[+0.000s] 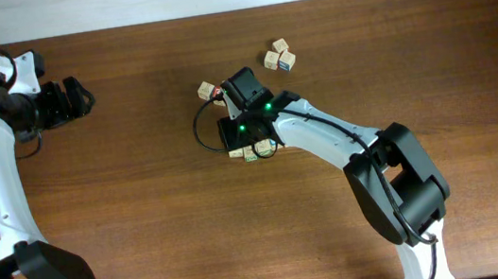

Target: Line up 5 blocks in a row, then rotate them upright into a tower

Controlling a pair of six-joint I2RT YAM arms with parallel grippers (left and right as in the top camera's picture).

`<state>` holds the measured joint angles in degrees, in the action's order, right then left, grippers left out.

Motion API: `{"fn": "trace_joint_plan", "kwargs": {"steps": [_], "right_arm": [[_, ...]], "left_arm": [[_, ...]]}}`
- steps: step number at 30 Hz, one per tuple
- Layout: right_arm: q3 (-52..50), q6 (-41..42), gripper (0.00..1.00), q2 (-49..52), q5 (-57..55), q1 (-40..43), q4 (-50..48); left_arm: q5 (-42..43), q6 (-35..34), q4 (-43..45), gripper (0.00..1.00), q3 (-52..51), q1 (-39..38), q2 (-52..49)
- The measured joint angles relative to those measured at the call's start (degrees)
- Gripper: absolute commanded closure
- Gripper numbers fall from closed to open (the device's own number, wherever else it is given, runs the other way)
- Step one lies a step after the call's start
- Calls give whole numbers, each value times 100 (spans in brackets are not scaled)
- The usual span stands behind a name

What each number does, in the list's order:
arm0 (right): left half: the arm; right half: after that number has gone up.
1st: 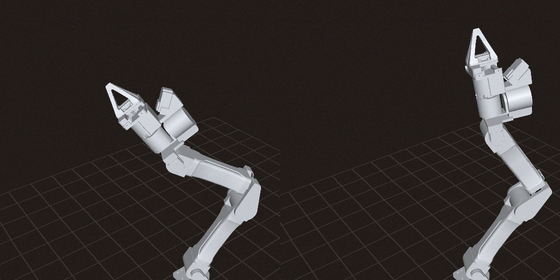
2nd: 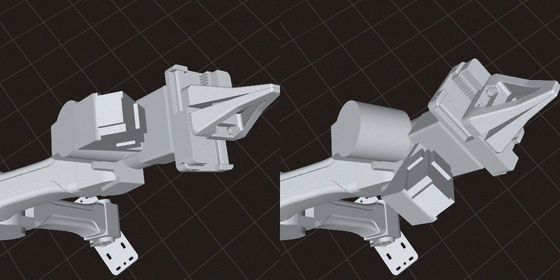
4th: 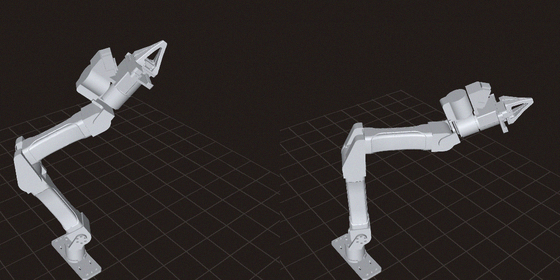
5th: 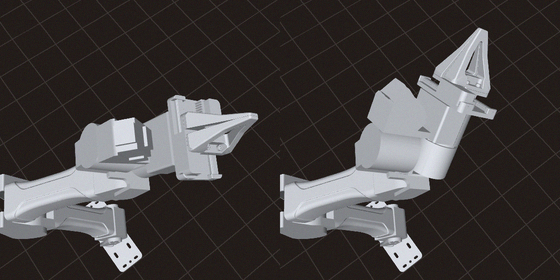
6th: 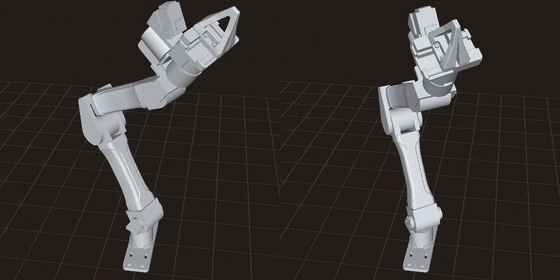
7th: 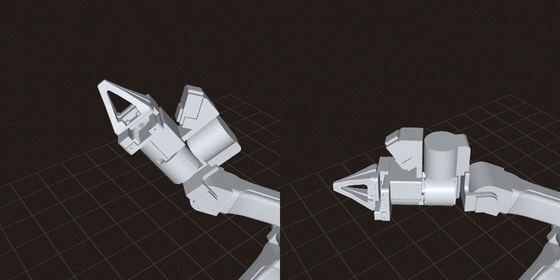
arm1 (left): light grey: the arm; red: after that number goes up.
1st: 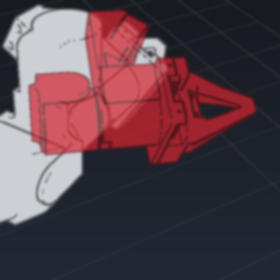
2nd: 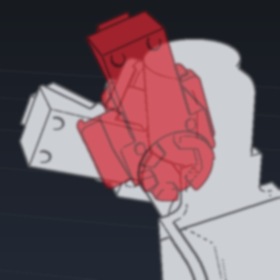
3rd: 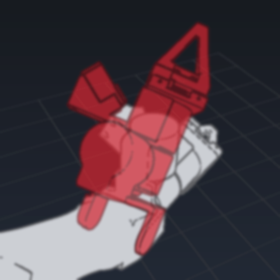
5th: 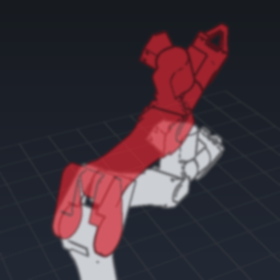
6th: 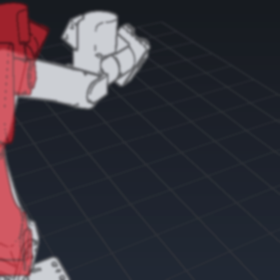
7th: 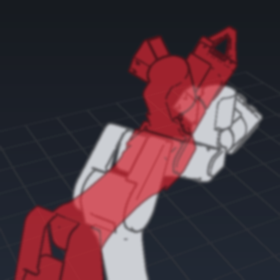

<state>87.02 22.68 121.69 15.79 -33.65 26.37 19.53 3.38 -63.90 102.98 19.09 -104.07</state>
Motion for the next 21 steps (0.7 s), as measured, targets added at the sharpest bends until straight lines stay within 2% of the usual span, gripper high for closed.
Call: {"fn": "trace_joint_plan", "kwargs": {"steps": [21], "right_arm": [[0, 254, 88, 55, -136, 0, -42]], "left_arm": [[0, 0, 0, 1, 0, 0, 0]]}}
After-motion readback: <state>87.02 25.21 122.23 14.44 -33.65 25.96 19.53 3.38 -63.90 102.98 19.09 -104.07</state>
